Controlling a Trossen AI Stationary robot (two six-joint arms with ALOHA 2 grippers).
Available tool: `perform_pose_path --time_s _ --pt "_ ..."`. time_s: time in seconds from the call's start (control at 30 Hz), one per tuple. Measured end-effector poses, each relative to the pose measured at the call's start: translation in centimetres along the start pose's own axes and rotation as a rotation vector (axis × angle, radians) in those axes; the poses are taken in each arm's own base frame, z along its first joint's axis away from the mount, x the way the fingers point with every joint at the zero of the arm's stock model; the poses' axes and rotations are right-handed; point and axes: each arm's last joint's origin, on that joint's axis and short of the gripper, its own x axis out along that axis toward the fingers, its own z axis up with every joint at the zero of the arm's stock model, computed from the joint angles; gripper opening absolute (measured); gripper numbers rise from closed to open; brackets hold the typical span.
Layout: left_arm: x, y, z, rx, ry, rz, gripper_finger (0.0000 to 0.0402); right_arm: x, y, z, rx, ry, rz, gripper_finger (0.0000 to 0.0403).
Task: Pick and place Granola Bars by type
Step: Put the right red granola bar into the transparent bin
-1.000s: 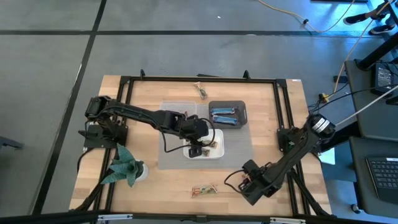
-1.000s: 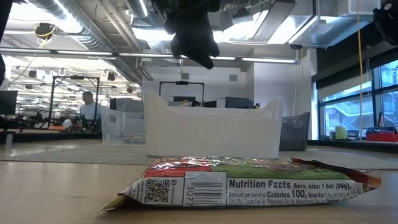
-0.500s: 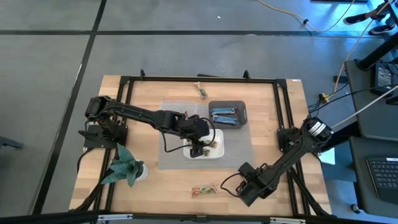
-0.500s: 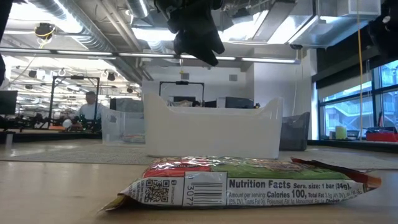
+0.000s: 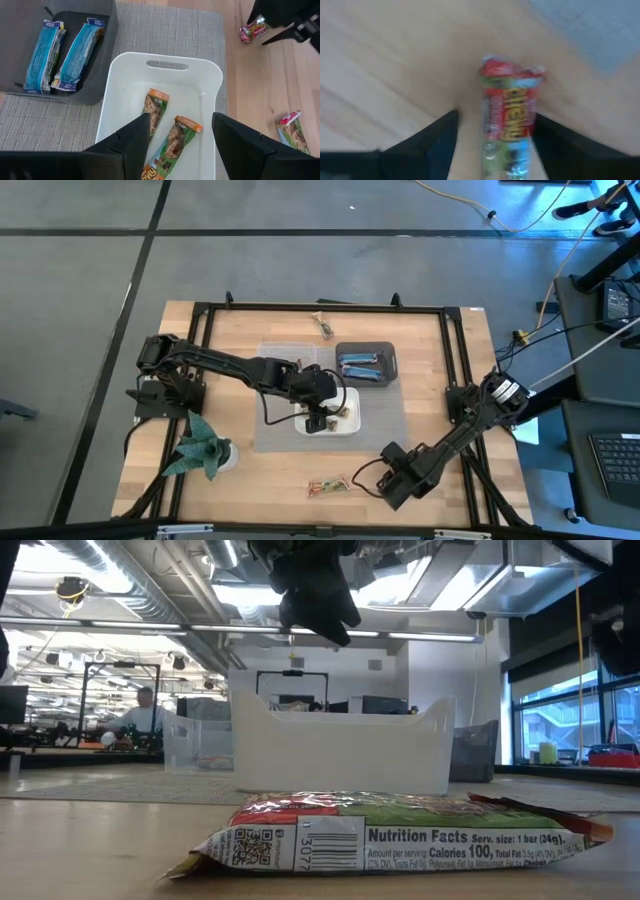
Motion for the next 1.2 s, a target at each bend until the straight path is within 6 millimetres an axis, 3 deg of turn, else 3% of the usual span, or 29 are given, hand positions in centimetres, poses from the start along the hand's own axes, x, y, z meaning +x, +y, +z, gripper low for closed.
perform_pose_path --time_s 0.27,0.8,1.07,1.2 --pt "0.0 0.0 0.0 -0.002 0.0 0.0 0.0207 1.0 -0.5 0.0 0.023 0.012 0.034 0.0241" --pt "0.0 0.0 0.0 0.0 0.001 0.001 0.0205 1.1 -0.7 -0.1 0.0 0.037 0.016 0.014" --pt "0.0 0.0 0.0 0.0 0.001 0.001 0.0205 1.0 -0.7 -0.1 0.0 0.04 0.015 0.0121" --pt "0.0 0.0 0.0 0.006 0.001 0.001 0.0207 0.1 -0.4 0.0 -0.003 0.016 0.038 0.012"
